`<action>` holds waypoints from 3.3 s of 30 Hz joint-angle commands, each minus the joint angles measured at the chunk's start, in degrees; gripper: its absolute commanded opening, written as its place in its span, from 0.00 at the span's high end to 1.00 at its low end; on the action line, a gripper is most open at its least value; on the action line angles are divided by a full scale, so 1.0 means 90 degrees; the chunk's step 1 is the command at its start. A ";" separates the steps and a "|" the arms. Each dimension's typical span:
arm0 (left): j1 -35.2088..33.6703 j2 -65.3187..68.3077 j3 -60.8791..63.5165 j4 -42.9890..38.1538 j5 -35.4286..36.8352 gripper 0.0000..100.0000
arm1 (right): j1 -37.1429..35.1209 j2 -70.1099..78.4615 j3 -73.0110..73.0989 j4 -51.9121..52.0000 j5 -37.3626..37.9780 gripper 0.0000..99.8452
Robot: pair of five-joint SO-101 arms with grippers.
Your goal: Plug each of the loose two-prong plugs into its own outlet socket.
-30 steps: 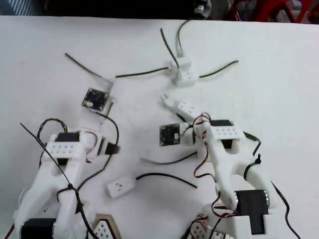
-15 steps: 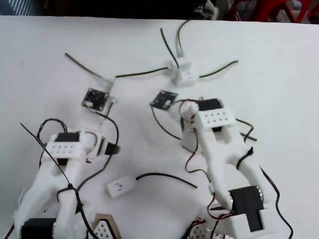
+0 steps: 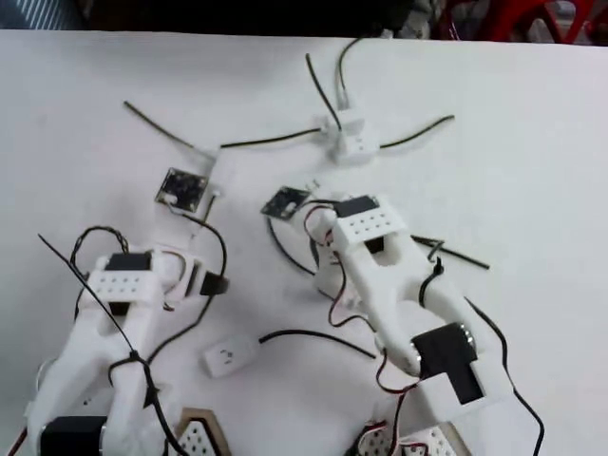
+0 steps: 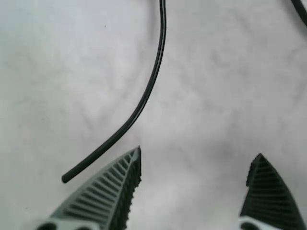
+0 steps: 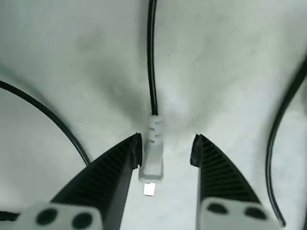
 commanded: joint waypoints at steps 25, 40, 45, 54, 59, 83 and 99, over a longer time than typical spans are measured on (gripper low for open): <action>-0.0054 -0.0347 -0.0029 -0.0127 0.0010 0.66 | -0.0063 0.0347 -0.0215 0.0298 0.0215 0.91; -0.0054 -0.0347 -0.0029 -0.0127 0.0010 0.66 | -0.0044 0.0347 -0.0322 0.0308 0.0215 0.91; -0.0054 -0.0347 -0.0029 -0.0127 0.0010 0.66 | -0.0073 0.0347 -0.0322 0.0347 0.0225 0.91; -0.0054 -0.0347 -0.0029 -0.0127 0.0010 0.66 | -0.0073 0.0347 -0.0332 0.0523 0.0635 0.98; -0.0054 -0.0347 -0.0029 -0.0127 0.0010 0.66 | -0.0015 -0.0122 -0.0557 0.1128 0.0752 0.98; -0.0063 -0.0347 -0.0029 -0.0127 0.0020 0.66 | -0.1275 -0.4371 0.0645 -0.0249 -0.2315 0.98; -0.0415 -0.0357 -0.0088 -0.0381 0.0088 0.66 | -0.1314 -0.6168 0.4337 -0.4518 -0.2745 0.98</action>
